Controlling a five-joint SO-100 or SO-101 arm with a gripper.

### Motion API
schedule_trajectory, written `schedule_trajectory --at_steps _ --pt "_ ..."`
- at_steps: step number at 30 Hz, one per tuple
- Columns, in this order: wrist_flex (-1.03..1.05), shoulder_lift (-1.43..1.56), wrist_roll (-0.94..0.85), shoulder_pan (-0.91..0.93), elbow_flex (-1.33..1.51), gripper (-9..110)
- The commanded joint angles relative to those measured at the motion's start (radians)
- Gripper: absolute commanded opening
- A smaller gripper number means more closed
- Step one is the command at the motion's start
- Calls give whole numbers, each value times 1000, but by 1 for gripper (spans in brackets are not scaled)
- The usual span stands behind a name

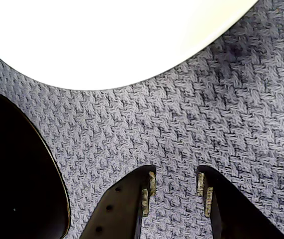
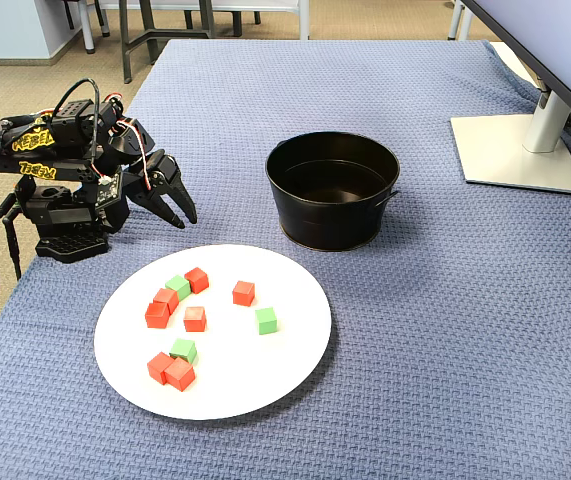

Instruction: Pick up the red cubes from the white plate and place them in the black recipient

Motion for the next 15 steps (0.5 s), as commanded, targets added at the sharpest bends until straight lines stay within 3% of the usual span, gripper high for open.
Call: schedule_trajectory --at_steps 1,15 --pt "66 -133 -181 28 -107 3" --pt "12 -144 -186 83 -114 3"
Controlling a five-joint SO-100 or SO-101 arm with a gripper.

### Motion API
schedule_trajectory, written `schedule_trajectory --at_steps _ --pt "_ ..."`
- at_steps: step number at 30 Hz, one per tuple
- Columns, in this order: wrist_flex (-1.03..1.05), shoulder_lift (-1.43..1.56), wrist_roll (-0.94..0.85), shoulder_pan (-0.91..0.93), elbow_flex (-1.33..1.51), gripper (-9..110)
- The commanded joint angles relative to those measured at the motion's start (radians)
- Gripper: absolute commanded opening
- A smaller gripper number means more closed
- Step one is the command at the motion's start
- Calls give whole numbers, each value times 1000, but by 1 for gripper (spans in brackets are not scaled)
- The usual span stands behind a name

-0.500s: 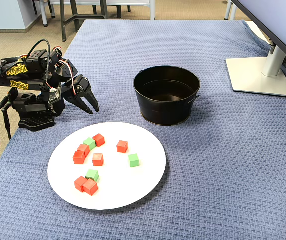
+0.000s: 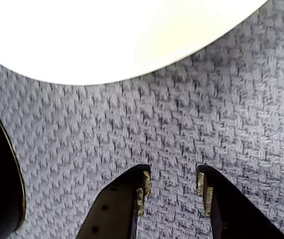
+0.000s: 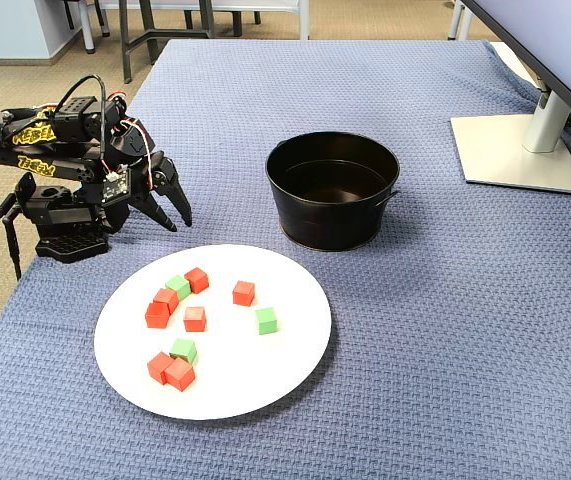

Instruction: Pick up the red cubes from the white plate and place them in the black recipient

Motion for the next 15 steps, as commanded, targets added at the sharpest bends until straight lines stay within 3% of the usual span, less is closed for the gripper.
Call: schedule_trajectory --at_steps 1,5,9,15 --pt "-35 -28 -31 71 -89 3" --pt "-44 -95 -117 135 -195 7" --pt "-193 -144 -155 206 -267 5" --pt "-334 -278 -362 244 -316 11"
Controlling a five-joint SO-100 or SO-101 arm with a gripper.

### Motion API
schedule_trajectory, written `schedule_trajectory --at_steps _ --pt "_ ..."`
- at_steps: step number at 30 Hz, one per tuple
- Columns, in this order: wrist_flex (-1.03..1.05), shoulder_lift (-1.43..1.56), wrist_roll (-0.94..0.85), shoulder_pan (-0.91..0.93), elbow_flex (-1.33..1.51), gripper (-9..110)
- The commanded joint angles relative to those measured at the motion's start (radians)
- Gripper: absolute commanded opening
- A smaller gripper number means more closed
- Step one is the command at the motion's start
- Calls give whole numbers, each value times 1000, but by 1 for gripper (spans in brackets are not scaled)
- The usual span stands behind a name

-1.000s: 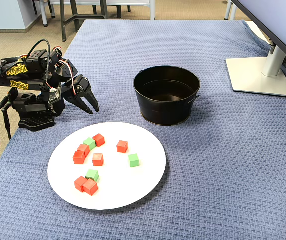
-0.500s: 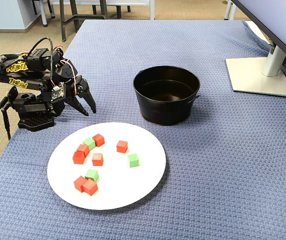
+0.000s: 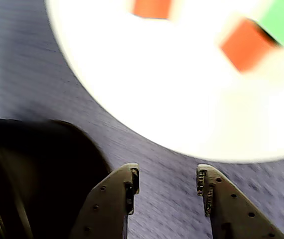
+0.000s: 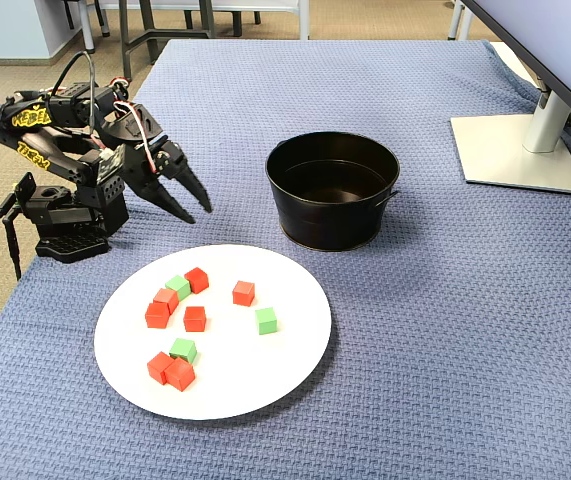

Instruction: Pick up the red cubes from the white plate and place them in the black recipient

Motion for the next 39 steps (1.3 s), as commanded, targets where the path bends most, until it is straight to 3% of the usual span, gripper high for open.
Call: schedule_trajectory --at_steps 1,9,20,27,39 --pt "-63 -103 -184 38 -112 12" --pt "-3 -339 -333 -12 -172 14" --pt "365 -664 -584 -8 -453 16" --pt "298 -769 -874 163 -446 15" --pt "138 -913 -916 233 -474 15"
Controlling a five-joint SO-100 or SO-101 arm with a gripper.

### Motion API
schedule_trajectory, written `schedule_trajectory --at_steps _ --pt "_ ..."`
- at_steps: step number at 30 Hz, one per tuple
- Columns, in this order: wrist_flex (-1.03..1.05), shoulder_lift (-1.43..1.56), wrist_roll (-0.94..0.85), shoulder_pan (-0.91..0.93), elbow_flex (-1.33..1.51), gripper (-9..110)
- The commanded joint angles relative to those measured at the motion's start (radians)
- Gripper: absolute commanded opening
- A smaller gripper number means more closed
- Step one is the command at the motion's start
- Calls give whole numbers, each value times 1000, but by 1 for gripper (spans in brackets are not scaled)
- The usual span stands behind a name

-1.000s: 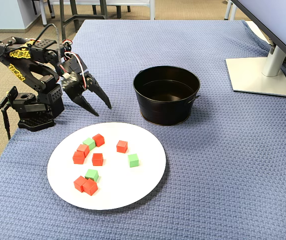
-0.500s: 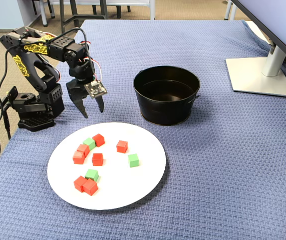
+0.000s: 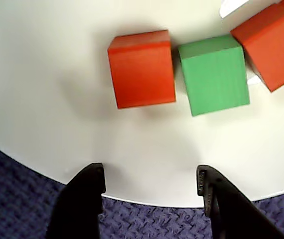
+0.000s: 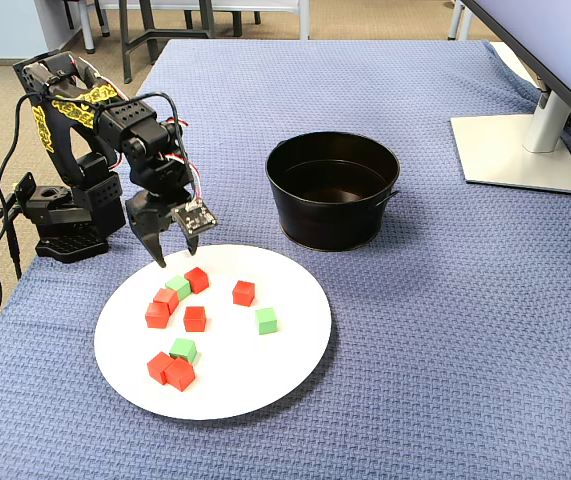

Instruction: Pick up the red cubes from the white plate and place them in the black recipient

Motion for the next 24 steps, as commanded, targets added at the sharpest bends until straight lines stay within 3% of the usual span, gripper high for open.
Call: schedule_trajectory --at_steps 1,24 --pt "-35 -28 -11 5 -78 14" --pt "-52 -216 -78 75 -273 17"
